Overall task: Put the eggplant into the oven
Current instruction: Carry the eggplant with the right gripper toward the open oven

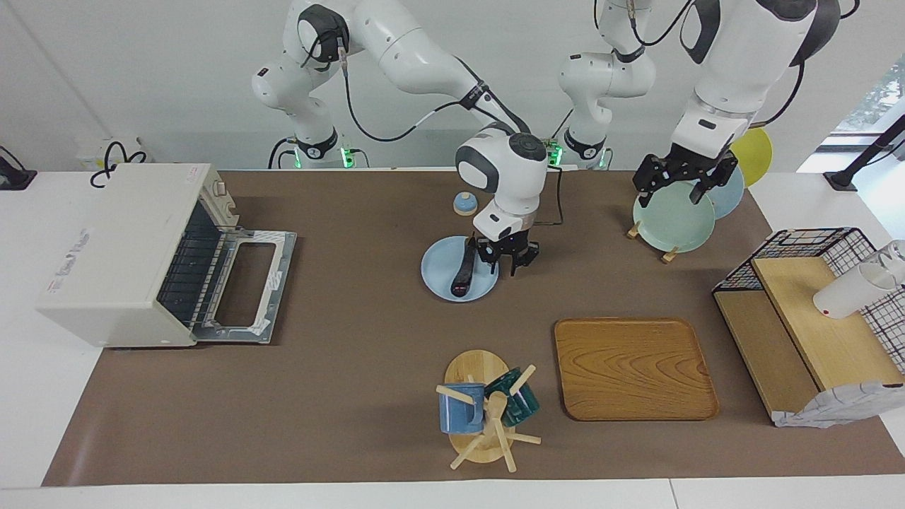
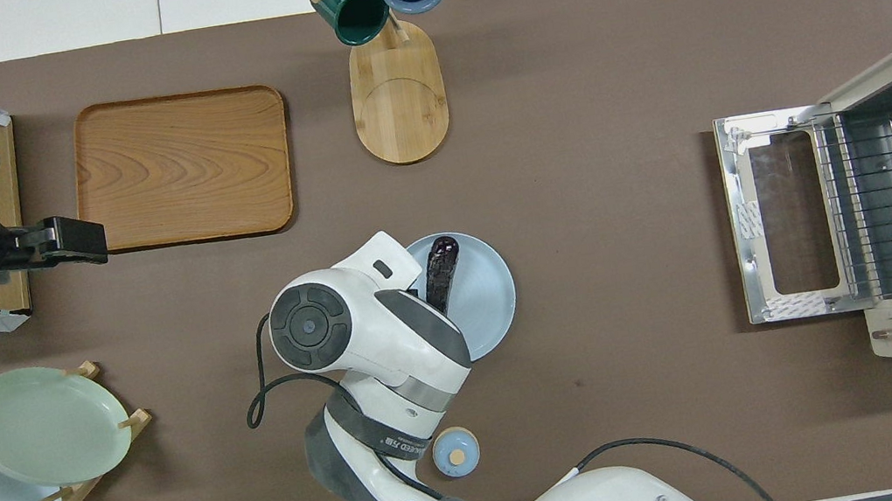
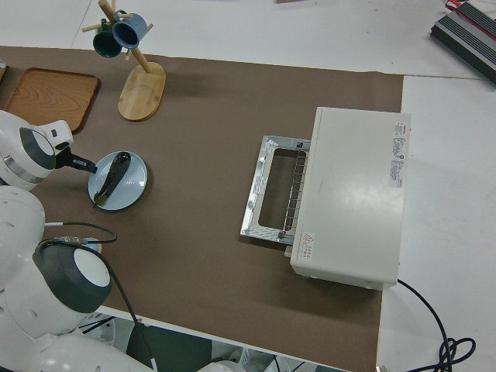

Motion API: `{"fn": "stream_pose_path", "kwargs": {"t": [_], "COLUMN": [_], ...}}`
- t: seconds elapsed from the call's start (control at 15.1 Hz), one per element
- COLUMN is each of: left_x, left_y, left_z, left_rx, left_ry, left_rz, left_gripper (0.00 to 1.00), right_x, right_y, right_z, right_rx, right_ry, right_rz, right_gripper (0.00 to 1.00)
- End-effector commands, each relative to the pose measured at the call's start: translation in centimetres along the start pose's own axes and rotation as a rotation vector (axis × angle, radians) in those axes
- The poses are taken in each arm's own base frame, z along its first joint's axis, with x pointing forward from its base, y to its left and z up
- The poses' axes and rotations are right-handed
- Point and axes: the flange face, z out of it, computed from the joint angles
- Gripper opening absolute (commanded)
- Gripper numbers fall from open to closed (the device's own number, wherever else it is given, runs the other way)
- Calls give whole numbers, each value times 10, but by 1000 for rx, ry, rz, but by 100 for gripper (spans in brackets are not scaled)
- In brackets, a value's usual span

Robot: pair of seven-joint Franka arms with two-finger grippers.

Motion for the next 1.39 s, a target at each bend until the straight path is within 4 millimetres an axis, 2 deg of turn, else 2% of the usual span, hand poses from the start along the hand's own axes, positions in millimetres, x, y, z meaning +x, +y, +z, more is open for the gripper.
{"fn": "stream_pose_path", "kwargs": {"t": [0.0, 0.13, 0.2, 0.26, 0.33, 0.4, 0.6, 0.66, 0.73, 0.79, 0.93, 1.06, 1.19, 1.32], "left_x": [-1, -1, -1, -3, -2, 0, 13, 19, 19, 20, 15, 14, 13, 13], "left_y": [-13, -17, -22, -26, -29, -26, -27, -27, -27, -26, -26, -25, -23, -24], "left_z": [0, 6, 12, 18, 22, 27, 31, 7, -8, -5, 9, 12, 11, 10], "left_rx": [19, 12, 13, 16, 17, 17, 14, 9, 7, 4, -15, -35, -36, -35], "left_ry": [-1, -12, -28, -45, -53, -59, -89, -78, -69, -76, -92, -95, -95, -93], "left_rz": [-13, -15, -9, 14, 31, 36, 34, 35, 36, 36, 20, 12, 7, 5], "left_gripper": [100, 100, 100, 100, 100, 100, 100, 100, 100, 100, 100, 100, 100, 100], "right_x": [-7, -11, -12, -11, -11, -11, 6, 12, 17, 26, 56, 89, 112, 123], "right_y": [13, 16, 16, 18, 19, 19, 25, 27, 32, 44, 89, 144, 217, 291], "right_z": [10, 16, 15, 15, 14, 12, -17, -29, -36, -39, -59, -80, -91, -96], "right_rx": [-12, -5, -6, -16, -30, -51, -160, -206, -237, -259, -292, -311, -296, -284], "right_ry": [19, 20, 19, 14, 8, -2, -8, -17, -25, -41, -79, -102, -141, -187], "right_rz": [-19, -21, -23, -24, -35, -46, -91, -138, -170, -182, -166, -170, -175, -167], "right_gripper": [49, 46, 32, 7, 0, 0, 0, 0, 0, 0, 0, 0, 0, 0]}}
